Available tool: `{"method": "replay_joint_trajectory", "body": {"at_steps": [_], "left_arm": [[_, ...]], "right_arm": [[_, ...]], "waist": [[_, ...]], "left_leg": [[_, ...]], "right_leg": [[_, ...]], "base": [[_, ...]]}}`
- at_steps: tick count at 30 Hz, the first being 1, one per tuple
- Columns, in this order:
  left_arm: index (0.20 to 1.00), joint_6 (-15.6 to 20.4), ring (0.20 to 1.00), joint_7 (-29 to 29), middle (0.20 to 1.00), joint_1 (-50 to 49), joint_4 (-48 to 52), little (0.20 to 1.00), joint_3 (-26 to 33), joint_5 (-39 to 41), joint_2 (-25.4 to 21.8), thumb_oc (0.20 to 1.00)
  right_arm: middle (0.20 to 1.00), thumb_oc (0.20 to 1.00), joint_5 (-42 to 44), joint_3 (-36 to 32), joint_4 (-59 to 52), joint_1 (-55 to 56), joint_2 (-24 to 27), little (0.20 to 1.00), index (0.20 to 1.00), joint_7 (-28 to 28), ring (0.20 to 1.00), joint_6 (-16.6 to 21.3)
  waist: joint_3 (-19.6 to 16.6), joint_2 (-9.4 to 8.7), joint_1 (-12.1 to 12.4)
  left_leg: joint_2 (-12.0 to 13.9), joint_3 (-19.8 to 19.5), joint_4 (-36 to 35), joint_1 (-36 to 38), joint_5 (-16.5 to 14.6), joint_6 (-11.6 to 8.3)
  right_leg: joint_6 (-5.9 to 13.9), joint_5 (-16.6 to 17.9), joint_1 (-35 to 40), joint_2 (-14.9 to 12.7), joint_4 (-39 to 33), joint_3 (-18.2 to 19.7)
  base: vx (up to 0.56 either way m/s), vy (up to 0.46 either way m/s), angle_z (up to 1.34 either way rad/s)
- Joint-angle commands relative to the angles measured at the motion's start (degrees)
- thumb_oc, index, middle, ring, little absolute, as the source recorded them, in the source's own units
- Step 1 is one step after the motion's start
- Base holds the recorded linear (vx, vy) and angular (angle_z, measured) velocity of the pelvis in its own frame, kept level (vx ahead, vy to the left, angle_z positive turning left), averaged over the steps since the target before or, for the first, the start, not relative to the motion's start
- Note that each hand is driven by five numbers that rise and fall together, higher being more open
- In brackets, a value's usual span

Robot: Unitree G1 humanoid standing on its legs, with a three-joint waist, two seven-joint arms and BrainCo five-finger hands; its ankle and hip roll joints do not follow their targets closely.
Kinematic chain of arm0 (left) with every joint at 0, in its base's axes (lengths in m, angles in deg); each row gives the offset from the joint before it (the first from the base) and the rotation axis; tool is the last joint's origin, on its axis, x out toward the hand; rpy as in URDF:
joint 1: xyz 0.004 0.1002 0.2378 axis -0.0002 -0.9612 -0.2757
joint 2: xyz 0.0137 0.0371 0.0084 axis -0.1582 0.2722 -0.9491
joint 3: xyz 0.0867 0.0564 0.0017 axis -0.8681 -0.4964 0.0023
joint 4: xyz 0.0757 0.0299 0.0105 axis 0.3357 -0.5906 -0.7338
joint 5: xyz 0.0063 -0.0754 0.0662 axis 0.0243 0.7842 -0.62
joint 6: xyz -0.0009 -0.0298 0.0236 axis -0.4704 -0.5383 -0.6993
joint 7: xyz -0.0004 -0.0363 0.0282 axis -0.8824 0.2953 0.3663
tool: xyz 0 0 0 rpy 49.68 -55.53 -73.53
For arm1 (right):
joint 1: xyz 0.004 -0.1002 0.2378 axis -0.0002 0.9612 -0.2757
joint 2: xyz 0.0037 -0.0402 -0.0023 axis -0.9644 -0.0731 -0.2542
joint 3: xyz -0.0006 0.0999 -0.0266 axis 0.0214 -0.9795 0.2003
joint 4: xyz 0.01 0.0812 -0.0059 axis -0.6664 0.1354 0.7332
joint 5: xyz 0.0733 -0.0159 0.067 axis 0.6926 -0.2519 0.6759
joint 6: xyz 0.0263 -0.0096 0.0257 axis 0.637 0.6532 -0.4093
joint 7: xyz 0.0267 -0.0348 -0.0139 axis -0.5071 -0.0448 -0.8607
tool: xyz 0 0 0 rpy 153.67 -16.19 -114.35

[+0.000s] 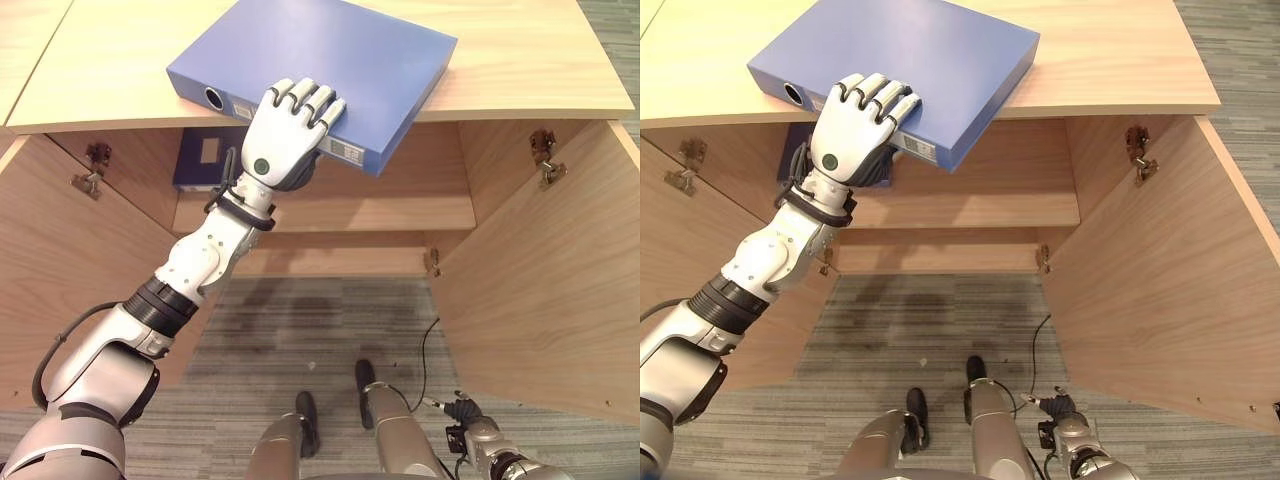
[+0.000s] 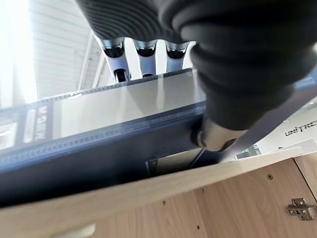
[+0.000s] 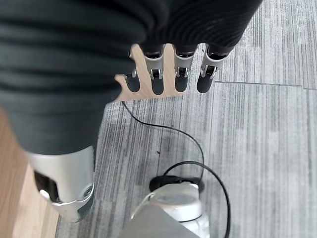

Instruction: Put the empty folder in the office cabinet

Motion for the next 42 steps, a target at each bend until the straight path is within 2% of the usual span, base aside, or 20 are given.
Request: {"method": "replay_joint_trajectory", "body": {"at_steps": [1, 7, 12, 14, 15, 16, 19, 20, 21, 22, 25, 30, 32, 34, 35, 38, 39, 42], "left_arm": [[0.2, -0.18, 0.2, -1.66, 0.2, 0.47, -1.26, 0.2, 2.23, 0.76, -0.99, 0.2], [0.2, 1.33, 0.2, -3.51, 0.2, -2.94, 0.76, 0.2, 3.41, 2.01, -0.28, 0.2], [0.2, 6.58, 0.2, -8.9, 0.2, -10.4, 8.49, 0.2, 6.08, 8.47, -0.66, 0.2], [0.2, 9.34, 0.2, -12.53, 0.2, -15.46, 12.31, 0.2, 7.6, 14.25, -0.8, 0.2], [0.2, 9.35, 0.2, -12.86, 0.2, -15.79, 12.73, 0.2, 7.94, 14.42, -0.96, 0.2], [0.2, 12.44, 0.2, -17.85, 0.2, -22.65, 17.56, 0.2, 10.46, 23.48, -1.06, 0.2], [0.2, 15.14, 0.2, -25.66, 0.2, -36.26, 22.33, 0.2, 15.55, 45.61, 0.73, 0.2], [0.2, 15.67, 0.2, -32.03, 0.2, -44.13, 25.19, 0.2, 19.51, 64.13, 0.84, 0.2], [0.2, 15.4, 0.2, -35.23, 0.2, -46.92, 26.86, 0.2, 20.67, 73.95, 0.53, 0.2], [0.2, 15.28, 0.2, -35.38, 0.2, -47.12, 27.07, 0.2, 20.94, 74.14, 0.43, 0.2], [0.2, 13.79, 0.2, -41.94, 0.2, -49.62, 32.45, 0.2, 21.45, 91.23, -2.23, 0.2], [0.2, 12.16, 0.2, -44.01, 0.2, -51.21, 30.96, 0.2, 19.11, 99.54, 0.97, 0.2], [0.2, 12.04, 0.2, -44.07, 0.2, -51.17, 30.53, 0.2, 18.54, 100.39, 1.47, 0.2], [0.2, 11.72, 0.2, -44.3, 0.2, -51.42, 30.0, 0.2, 17.87, 102.19, 2.58, 0.2], [0.2, 11.88, 0.2, -43.69, 0.2, -52.64, 29.52, 0.2, 18.1, 101.55, 3.6, 0.2], [0.2, 11.77, 0.2, -43.03, 0.2, -53.1, 29.11, 0.2, 18.41, 100.86, 4.15, 0.2], [0.2, 11.72, 0.2, -42.81, 0.2, -53.5, 29.03, 0.2, 18.82, 100.96, 4.59, 0.2], [0.2, 11.47, 0.2, -41.53, 0.2, -55.63, 28.05, 0.2, 21.01, 99.78, 5.64, 0.2]], "right_arm": [[1.0, 1.0, 0.96, 1.7, 1.73, 0.47, 1.66, 1.0, 1.0, -0.57, 1.0, -0.24], [1.0, 1.0, 1.19, 1.06, 1.57, 0.72, 1.47, 1.0, 1.0, -0.64, 1.0, -0.22], [1.0, 1.0, 0.79, -0.03, 1.03, 1.75, 0.75, 1.0, 1.0, -0.35, 1.0, -0.57], [1.0, 1.0, 0.67, -0.45, 0.87, 2.12, 0.31, 1.0, 1.0, -0.16, 1.0, -0.82], [1.0, 1.0, 0.66, -0.34, 0.81, 2.17, 0.32, 1.0, 1.0, -0.16, 1.0, -0.83], [1.0, 1.0, 0.66, -1.24, 0.89, 2.56, 0.02, 1.0, 1.0, 0.38, 1.0, -1.42], [1.0, 1.0, 0.53, -2.68, 0.94, 3.86, 0.03, 1.0, 1.0, 2.37, 1.0, -2.73], [1.0, 1.0, 0.71, -3.47, 0.55, 4.69, 0.57, 1.0, 1.0, 3.96, 1.0, -3.45], [1.0, 1.0, 0.81, -3.41, 0.45, 4.71, 0.82, 1.0, 1.0, 4.74, 1.0, -3.52], [1.0, 1.0, 0.81, -3.32, 0.44, 4.69, 0.78, 1.0, 1.0, 4.76, 1.0, -3.52], [1.0, 1.0, 2.33, -2.58, 0.51, 4.66, 0.98, 1.0, 1.0, 7.73, 1.0, -3.3], [1.0, 1.0, 3.66, -2.25, -0.54, 5.96, 1.17, 1.0, 1.0, 8.84, 1.0, -2.1], [1.0, 1.0, 3.87, -2.31, -0.68, 6.02, 1.29, 1.0, 1.0, 8.7, 1.0, -1.95], [1.0, 1.0, 3.94, -2.51, -0.63, 6.33, 1.51, 1.0, 1.0, 8.39, 1.0, -1.65], [1.0, 1.0, 3.56, -2.91, -0.19, 6.94, 2.09, 1.0, 1.0, 7.97, 1.0, -1.63], [1.0, 1.0, 3.37, -3.11, 0.3, 7.02, 2.36, 1.0, 1.0, 7.78, 1.0, -1.7], [1.0, 1.0, 3.35, -3.36, 0.51, 6.98, 2.67, 1.0, 1.0, 7.65, 1.0, -1.89], [1.0, 1.0, 3.39, -3.84, 0.92, 6.95, 3.27, 1.0, 1.0, 7.48, 1.0, -2.24]], "waist": [[0.02, 0.31, -0.52], [0.14, 0.03, -0.42], [-0.01, -1.48, -0.16], [0.49, -1.86, 0.15], [0.63, -2.04, -0.01], [0.86, -2.37, 0.34], [0.25, -2.43, 1.13], [-0.37, -2.16, 1.6], [-0.79, -1.96, 1.86], [-0.8, -2.1, 1.73], [-2.48, -1.37, 2.58], [-2.54, -1.74, 3.17], [-2.17, -1.93, 3.17], [-1.4, -2.37, 3.39], [-0.16, -3.05, 4.37], [0.38, -3.17, 4.78], [0.77, -3.0, 4.83], [0.54, -2.55, 5.73]], "left_leg": [[0.41, -1.09, 5.83, -3.69, -6.42, 2.6], [0.7, -1.14, 4.69, -2.97, -5.87, 2.19], [0.34, -1.58, -4.37, 3.2, -2.12, 0.56], [0.53, -1.89, -8.6, 7.01, -0.57, -0.11], [0.36, -1.82, -9.09, 7.3, 0.06, -0.14], [0.25, -1.84, -13.41, 10.83, 1.97, -0.7], [0.05, -2.17, -19.11, 15.98, 4.53, -1.16], [0.04, -2.7, -22.61, 18.82, 6.27, -1.37], [0.17, -3.2, -24.4, 20.28, 7.41, -1.63], [0.07, -3.2, -24.65, 20.28, 7.8, -1.66], [0.76, -5.07, -29.7, 24.34, 9.77, -2.51], [2.22, -6.92, -29.16, 27.08, 9.58, -3.53], [2.48, -7.07, -28.08, 26.81, 9.31, -3.75], [3.01, -7.48, -25.38, 25.94, 8.72, -4.14], [3.4, -7.69, -19.37, 24.07, 7.52, -4.33], [3.14, -7.59, -15.78, 22.71, 6.94, -4.44], [2.99, -7.46, -14.73, 21.56, 7.15, -4.46], [1.79, -7.43, -17.58, 19.57, 9.62, -4.28]], "right_leg": [[3.94, 3.84, 1.76, -1.88, -7.41, 0.04], [3.97, 4.25, 2.69, -1.72, -8.31, -0.07], [5.05, 6.12, 9.38, -1.94, -15.45, -0.95], [5.35, 6.7, 13.08, -1.94, -18.51, -1.49], [5.29, 7.16, 13.32, -2.1, -18.9, -1.46], [5.38, 8.37, 16.41, -2.2, -21.98, -2.11], [5.69, 9.14, 21.3, -1.31, -26.14, -3.74], [5.69, 9.24, 24.06, -0.38, -28.27, -4.81], [5.59, 9.19, 25.47, 0.07, -29.41, -5.42], [5.56, 9.41, 25.43, -0.02, -29.55, -5.43], [5.56, 7.91, 28.97, 1.64, -31.71, -7.47], [4.89, 5.66, 32.84, 3.03, -31.5, -8.73], [4.72, 5.38, 33.09, 3.16, -31.33, -9.01], [4.32, 4.68, 33.9, 3.27, -31.08, -9.89], [3.57, 3.86, 35.47, 2.95, -30.73, -11.48], [3.46, 3.56, 36.51, 2.49, -31.06, -12.7], [3.48, 3.27, 36.9, 2.08, -31.19, -13.55], [3.6, 3.35, 36.96, 1.51, -31.48, -14.35]], "base": [[-0.01, -0.001, -0.03], [0.01, -0.004, 0.0], [0.05, -0.03, -0.03], [0.04, -0.049, 0.01], [0.06, -0.071, 0.13], [0.07, -0.077, 0.16], [0.12, -0.107, 0.05], [0.18, -0.151, 0.27], [0.11, -0.123, 0.34], [0.08, -0.094, 0.43], [0.13, -0.149, 0.37], [0.11, -0.143, 0.28], [0.06, -0.146, 0.09], [0.03, -0.166, 0.2], [0.02, -0.149, 0.27], [0.03, -0.102, 0.42], [0.0, -0.005, 0.47], [0.01, 0.03, 0.39]]}}
